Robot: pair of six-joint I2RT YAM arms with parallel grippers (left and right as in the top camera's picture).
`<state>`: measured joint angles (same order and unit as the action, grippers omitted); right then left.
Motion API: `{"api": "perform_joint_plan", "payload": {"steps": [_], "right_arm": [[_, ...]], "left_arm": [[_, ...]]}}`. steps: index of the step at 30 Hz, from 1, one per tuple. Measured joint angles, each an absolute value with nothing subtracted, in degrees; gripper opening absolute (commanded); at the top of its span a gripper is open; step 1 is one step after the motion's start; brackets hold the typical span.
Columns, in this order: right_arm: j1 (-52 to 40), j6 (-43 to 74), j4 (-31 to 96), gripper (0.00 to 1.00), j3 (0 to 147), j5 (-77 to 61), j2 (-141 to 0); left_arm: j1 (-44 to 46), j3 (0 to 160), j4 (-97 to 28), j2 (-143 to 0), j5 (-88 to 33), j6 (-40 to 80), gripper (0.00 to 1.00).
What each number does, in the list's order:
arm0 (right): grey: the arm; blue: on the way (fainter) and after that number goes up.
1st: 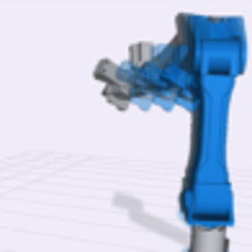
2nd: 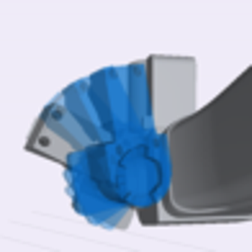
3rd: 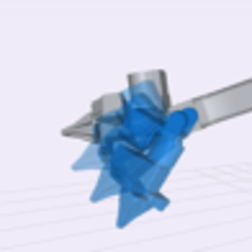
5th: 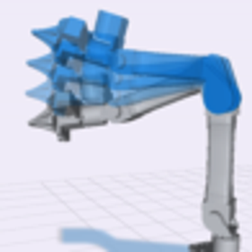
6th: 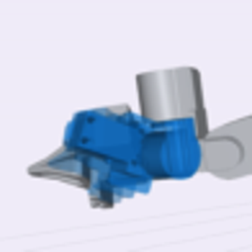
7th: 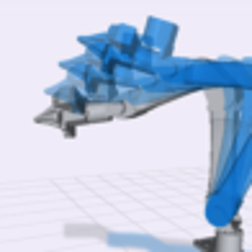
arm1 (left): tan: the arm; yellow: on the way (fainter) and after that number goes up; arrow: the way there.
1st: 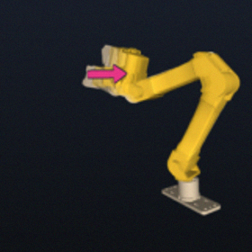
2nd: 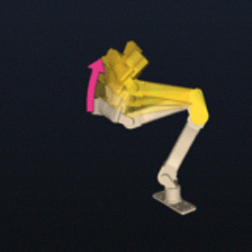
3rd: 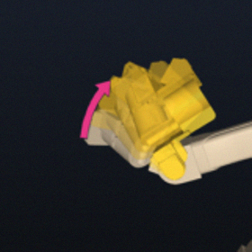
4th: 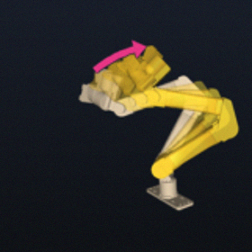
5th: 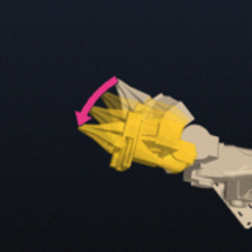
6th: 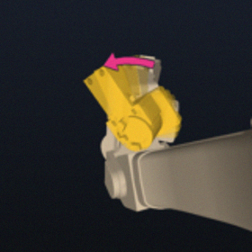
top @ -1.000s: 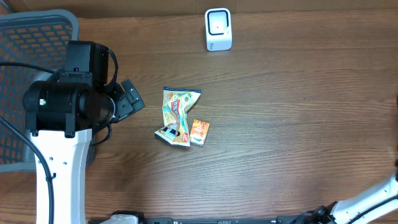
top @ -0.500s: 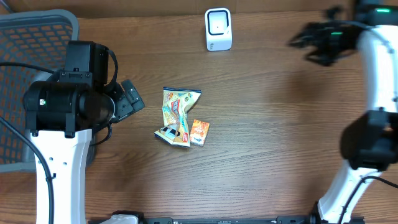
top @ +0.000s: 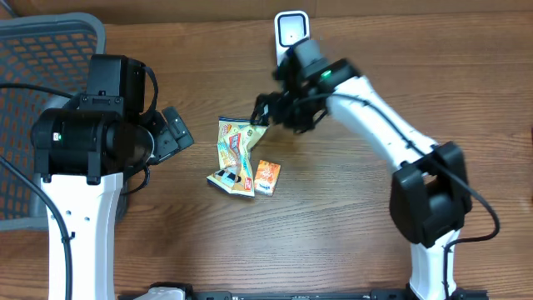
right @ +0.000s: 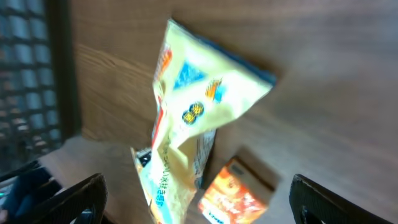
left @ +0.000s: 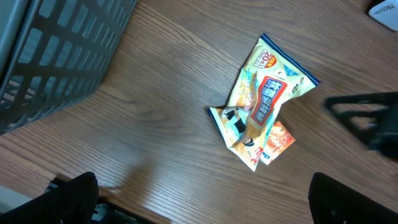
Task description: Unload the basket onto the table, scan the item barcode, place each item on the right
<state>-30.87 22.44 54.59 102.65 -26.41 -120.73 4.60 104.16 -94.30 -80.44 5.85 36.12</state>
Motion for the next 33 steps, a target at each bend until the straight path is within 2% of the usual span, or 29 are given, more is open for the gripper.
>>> {"api": "perform_joint_plan", "payload": {"steps": [3, 9, 10, 18, 20, 21, 22, 25, 27, 33], "right_arm": [[-34.3, 26.61, 54.11, 0.93, 101.69, -21.98, -120.73], [-39.05, 30.37, 46.87, 0.67, 99.66, -17.89, -120.73], [-39.72, 31.09, 45.41, 0.66, 98.91, -17.34, -120.73], [-42.63, 35.09, 37.52, 0.63, 92.29, -12.05, -120.73], [-42.63, 35.44, 36.23, 0.52, 90.72, -11.27, -120.73], [-42.61, 35.79, 35.62, 0.45, 89.84, -10.85, -120.73], [-42.63, 35.86, 35.24, 0.32, 88.84, -10.07, -120.73], [-42.68, 37.01, 35.99, 0.1, 88.03, -7.97, -120.73], [-42.28, 37.85, 37.1, 0.06, 88.01, -5.48, -120.73], [-37.56, 38.39, 45.6, 0.05, 90.32, -3.99, -120.62]], "left_arm": [[4.6, 104.16, -94.3, -80.44, 5.85, 36.12, 1.0], [4.6, 104.16, -94.3, -80.44, 5.85, 36.12, 1.0], [4.6, 104.16, -94.3, -80.44, 5.85, 36.12, 1.0], [4.6, 104.16, -94.3, -80.44, 5.85, 36.12, 0.99], [4.6, 104.16, -94.3, -80.44, 5.85, 36.12, 0.99], [4.6, 104.16, -94.3, -80.44, 5.85, 36.12, 1.0], [4.6, 104.16, -94.3, -80.44, 5.85, 36.12, 1.0], [4.6, 104.16, -94.3, -80.44, 5.85, 36.12, 0.99], [4.6, 104.16, -94.3, -80.44, 5.85, 36.12, 1.0], [4.6, 104.16, -94.3, -80.44, 5.85, 36.12, 1.0]]}}
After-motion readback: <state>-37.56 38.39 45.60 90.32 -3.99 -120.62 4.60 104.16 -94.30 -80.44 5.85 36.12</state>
